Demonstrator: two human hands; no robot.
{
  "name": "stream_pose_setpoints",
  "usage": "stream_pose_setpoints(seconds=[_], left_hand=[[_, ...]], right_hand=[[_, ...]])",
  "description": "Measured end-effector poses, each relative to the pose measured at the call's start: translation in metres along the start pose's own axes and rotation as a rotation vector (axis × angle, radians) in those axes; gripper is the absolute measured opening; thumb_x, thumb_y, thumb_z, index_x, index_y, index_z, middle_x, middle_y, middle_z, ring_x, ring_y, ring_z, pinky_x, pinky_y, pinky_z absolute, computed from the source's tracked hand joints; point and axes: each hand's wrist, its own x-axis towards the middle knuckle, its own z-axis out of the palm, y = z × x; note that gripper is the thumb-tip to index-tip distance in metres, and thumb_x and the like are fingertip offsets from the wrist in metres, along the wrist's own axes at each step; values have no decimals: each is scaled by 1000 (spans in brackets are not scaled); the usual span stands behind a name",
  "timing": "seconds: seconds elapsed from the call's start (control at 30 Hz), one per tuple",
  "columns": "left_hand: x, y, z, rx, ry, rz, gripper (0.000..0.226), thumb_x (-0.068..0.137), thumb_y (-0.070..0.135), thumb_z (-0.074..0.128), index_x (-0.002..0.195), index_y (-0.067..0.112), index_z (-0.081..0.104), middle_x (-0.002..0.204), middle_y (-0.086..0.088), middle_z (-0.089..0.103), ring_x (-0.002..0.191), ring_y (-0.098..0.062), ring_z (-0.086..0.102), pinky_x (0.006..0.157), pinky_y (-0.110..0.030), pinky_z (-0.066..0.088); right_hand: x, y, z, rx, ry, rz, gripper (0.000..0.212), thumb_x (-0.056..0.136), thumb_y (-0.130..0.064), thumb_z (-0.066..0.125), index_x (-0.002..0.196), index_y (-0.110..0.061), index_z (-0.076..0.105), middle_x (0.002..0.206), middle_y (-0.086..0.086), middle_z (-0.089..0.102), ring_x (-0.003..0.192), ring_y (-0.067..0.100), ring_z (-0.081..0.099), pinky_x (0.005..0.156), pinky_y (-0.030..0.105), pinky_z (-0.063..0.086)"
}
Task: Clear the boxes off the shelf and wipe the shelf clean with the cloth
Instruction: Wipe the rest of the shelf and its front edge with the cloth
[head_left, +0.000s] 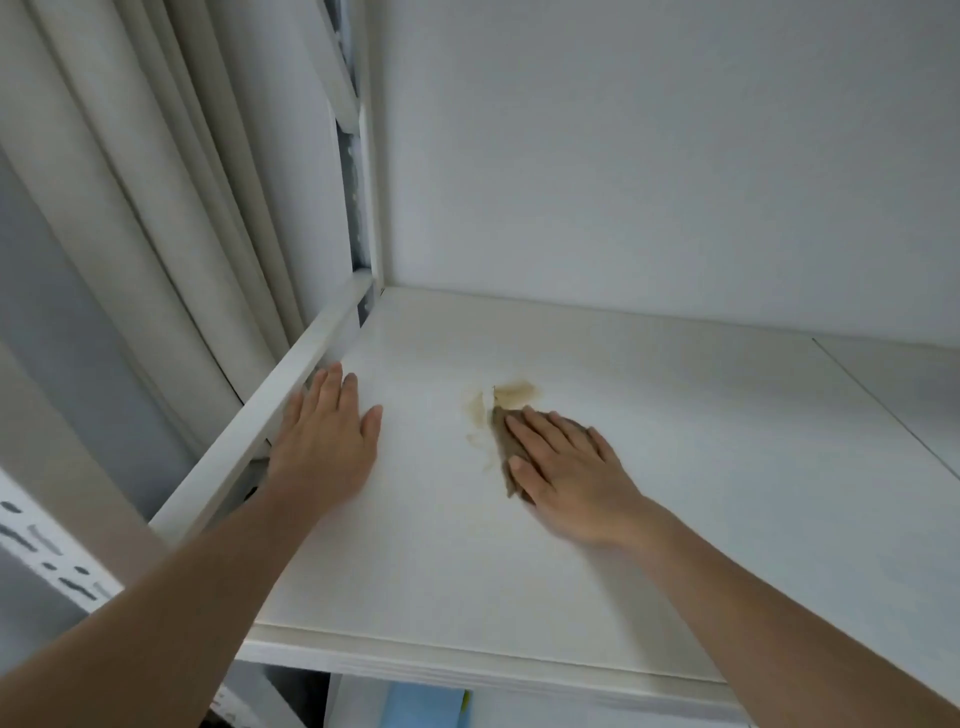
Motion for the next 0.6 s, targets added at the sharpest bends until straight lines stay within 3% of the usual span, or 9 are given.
stream_pose_setpoints(seconds=[0.13,0.27,0.37,0.53,0.6], left_hand=[[0,-2,7,38,-41,16,62,100,43,14,152,10,11,161,-6,3,148,-18,-3,118,-35,-4],[8,-4,10,126,-60,89,73,92,51,-7,152,9,0,160,-6,-8,147,-16,-10,119,-32,-7],[18,-4,10,219,-59,230,91,70,47,-28,151,10,-7,159,-5,-13,146,-15,-13,117,-31,-12],[24,-8,12,164,-164,248,97,65,53,-27,151,10,-11,158,-6,-18,145,-14,-18,113,-27,-15],[24,-8,14,160,-186,228,99,64,55,-26,151,9,-11,158,-9,-18,145,-15,-18,112,-27,-16]], right_hand=[[14,63,-14,-3,65,237,54,102,-49,15,153,-40,1,162,-15,-1,149,13,1,120,43,3],[54,65,-18,42,16,393,56,102,-46,13,155,-33,-1,163,-10,-7,149,18,-6,119,50,-2],[74,32,-14,45,26,274,56,102,-44,13,155,-32,-1,162,-10,-7,149,18,-7,119,50,-4],[68,23,-11,1,-11,-19,54,103,-47,12,154,-37,0,161,-17,-4,149,10,-4,120,43,-2],[66,48,-17,-24,-17,-21,53,103,-49,14,153,-41,0,161,-18,-2,149,10,0,120,42,3]])
